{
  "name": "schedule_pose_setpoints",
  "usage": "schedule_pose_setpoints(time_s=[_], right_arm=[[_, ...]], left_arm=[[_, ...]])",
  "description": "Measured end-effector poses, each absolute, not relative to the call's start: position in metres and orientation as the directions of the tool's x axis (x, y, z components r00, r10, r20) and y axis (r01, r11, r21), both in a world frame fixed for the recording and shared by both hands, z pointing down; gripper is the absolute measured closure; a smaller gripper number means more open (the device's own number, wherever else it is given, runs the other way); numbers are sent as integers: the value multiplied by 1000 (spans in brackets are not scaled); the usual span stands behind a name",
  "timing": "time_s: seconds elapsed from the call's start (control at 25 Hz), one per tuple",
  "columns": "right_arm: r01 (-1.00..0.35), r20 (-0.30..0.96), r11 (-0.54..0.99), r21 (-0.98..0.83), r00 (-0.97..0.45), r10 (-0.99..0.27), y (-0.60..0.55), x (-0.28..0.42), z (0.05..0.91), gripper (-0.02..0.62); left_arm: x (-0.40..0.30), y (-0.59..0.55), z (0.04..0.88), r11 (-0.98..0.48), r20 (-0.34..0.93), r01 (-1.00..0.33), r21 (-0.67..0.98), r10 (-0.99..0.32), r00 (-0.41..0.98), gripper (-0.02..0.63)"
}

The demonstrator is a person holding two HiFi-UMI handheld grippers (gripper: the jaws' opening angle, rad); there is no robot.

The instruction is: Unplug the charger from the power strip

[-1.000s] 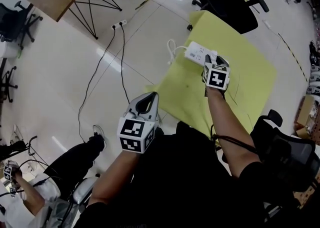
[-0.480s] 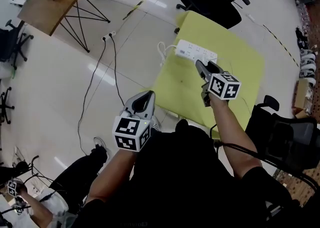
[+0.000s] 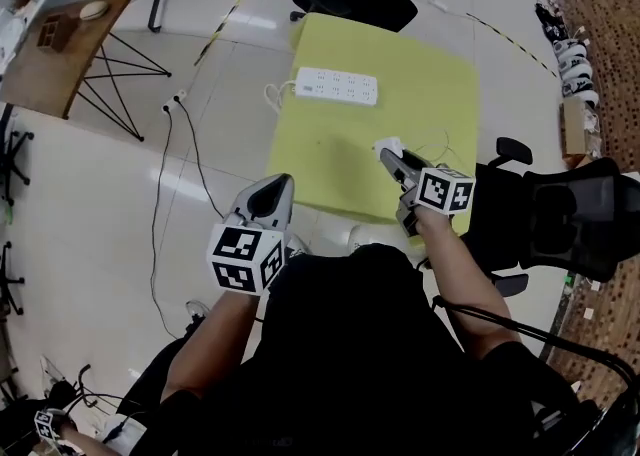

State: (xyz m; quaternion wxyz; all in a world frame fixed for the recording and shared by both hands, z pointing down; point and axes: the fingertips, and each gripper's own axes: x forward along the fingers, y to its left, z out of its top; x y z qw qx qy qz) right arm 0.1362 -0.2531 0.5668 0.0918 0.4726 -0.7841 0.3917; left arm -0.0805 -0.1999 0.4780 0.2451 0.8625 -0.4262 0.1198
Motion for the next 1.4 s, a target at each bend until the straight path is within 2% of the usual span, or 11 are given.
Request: schedule_pose_setpoints(time_s=[0.28,0.56,0.8,1.04,1.2,1.4], right_arm=[[-832,580,123,-541,-474,-663,-210,220,605,457],[-781,636,13,-624,-517,-572,-170,279,662,457],[-734,624,44,-677,-605,-494,-140,301,683,455],[-682,580,40,-730,-649,-492,-143,310,695,449],[-646,547,13,-763,-657,-519,-137,325,696,359],[-656,573,4,-754,-662,-484,-121,331,700,319]], left_arm=[[-56,-174,466,-501,426,-815,291,-695,579,598],[3,-137,457,-431,424,-855,290,-743,518,598],[44,-80,460,-349,452,-891,291,-771,449,598],[66,-30,464,-237,457,-920,312,-812,364,598],[70,-4,460,-189,462,-941,281,-832,306,598],[68,16,459,-149,477,-954,260,-839,262,598]])
